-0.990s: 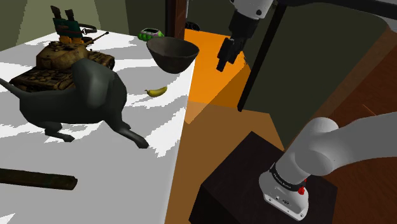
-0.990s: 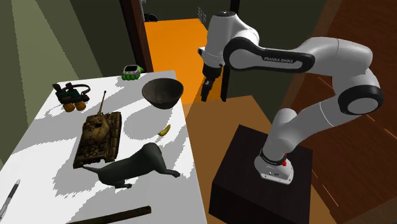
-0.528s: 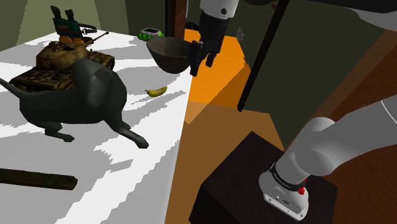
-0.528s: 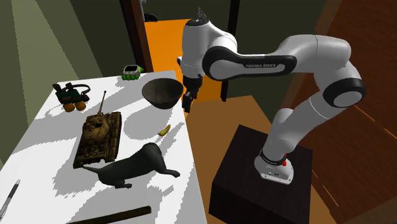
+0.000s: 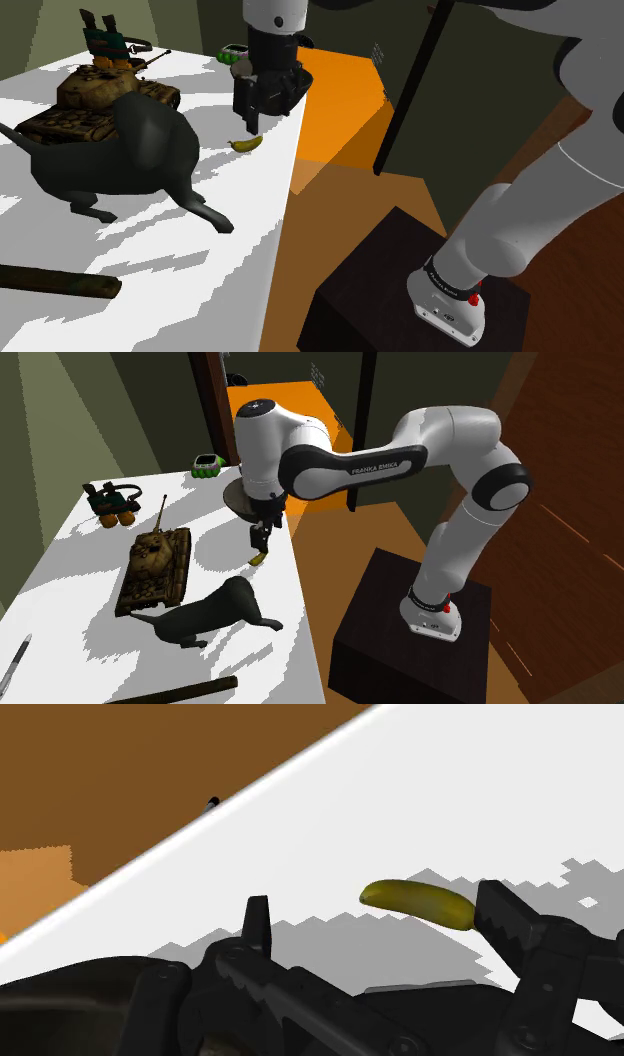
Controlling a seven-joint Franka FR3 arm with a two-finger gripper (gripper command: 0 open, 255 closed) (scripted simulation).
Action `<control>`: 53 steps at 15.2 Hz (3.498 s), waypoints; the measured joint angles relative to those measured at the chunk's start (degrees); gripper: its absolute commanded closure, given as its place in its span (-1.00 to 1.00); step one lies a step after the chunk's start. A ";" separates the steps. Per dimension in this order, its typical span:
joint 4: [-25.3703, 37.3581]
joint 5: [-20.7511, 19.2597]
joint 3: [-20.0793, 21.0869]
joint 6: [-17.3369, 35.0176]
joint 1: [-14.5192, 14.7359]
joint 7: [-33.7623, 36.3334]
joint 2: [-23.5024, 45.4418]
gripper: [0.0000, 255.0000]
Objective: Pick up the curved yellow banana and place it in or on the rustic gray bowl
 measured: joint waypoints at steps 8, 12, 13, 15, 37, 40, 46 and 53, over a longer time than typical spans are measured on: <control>1.80 -2.72 2.71 2.66 1.45 4.62 6.43 -1.00; 0.02 -2.69 2.68 4.38 1.42 4.58 6.34 -1.00; -0.06 -2.68 2.67 4.46 1.42 4.58 6.34 -1.00; -0.10 -2.69 2.68 4.52 1.43 4.60 6.35 -1.00; 8.31 -3.35 2.89 -2.68 1.59 4.85 7.71 1.00; 11.56 -3.73 3.07 -5.31 1.75 5.08 8.47 1.00; 18.53 -4.84 3.44 -10.45 2.19 5.54 10.61 1.00; 29.00 -7.11 4.29 -17.53 3.63 6.75 14.62 1.00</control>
